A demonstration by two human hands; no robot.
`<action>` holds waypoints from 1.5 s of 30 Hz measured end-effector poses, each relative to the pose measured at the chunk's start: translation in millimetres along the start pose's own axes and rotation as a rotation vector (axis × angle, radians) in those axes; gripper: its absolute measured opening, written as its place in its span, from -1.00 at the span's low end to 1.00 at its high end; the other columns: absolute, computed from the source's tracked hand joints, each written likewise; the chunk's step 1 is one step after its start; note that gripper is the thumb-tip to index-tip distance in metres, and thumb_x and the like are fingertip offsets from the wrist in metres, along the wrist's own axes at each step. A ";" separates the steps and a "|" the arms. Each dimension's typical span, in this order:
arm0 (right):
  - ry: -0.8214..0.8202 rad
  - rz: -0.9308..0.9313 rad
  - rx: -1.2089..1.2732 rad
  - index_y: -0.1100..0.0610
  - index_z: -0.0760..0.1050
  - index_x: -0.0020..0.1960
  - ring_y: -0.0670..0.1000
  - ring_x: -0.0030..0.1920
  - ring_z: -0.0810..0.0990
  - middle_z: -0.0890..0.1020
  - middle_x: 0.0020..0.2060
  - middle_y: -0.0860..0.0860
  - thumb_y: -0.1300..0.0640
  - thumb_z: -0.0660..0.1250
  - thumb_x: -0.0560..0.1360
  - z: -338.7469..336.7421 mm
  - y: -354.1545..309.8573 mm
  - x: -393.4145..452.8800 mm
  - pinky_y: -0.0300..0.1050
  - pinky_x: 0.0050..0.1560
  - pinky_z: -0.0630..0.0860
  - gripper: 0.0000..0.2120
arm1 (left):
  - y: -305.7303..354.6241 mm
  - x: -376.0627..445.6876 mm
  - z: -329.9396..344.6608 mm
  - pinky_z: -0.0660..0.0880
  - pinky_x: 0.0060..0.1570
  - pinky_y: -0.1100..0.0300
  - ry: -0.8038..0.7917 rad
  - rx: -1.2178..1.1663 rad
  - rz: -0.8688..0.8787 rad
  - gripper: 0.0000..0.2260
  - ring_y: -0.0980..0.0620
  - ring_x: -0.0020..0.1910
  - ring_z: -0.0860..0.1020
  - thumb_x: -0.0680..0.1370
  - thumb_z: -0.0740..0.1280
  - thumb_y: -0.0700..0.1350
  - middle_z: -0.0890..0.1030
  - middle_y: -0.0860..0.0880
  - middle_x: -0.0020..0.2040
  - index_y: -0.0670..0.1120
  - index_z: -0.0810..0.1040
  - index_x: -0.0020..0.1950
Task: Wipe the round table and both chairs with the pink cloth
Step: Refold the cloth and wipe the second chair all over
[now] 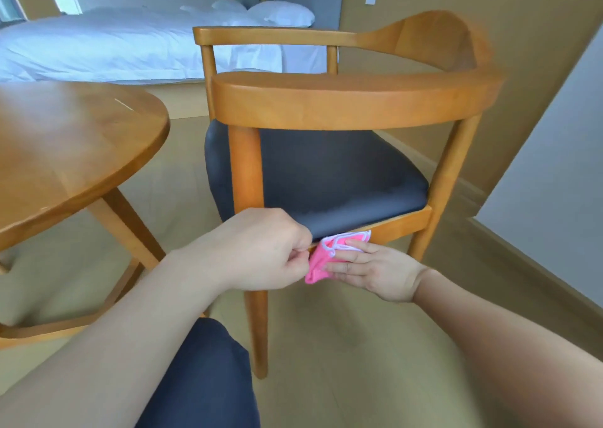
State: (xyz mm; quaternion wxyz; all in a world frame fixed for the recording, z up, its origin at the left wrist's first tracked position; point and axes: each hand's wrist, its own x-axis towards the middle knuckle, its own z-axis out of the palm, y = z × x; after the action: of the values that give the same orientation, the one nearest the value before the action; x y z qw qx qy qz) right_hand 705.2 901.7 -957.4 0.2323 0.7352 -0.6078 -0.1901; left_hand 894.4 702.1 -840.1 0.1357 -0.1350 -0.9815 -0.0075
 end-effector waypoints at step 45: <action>0.721 1.722 1.448 0.13 0.61 -0.13 -0.16 -0.35 0.53 0.63 -0.35 -0.10 0.21 0.11 0.28 -422.0 428.2 -171.2 -0.35 -0.36 0.39 -0.67 | 54.9 452.7 -363.7 0.45 -0.14 0.27 -0.013 -0.549 -0.035 -0.55 0.17 -0.07 0.50 0.53 0.26 0.14 0.30 0.22 0.29 0.14 0.26 0.38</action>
State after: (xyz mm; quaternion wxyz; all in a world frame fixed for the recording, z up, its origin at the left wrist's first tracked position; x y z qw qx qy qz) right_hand 565.1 1050.8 -366.7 -0.0289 0.0549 -0.7686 0.6367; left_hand 585.7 855.4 -369.5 0.0874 -0.1497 -0.9457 -0.2749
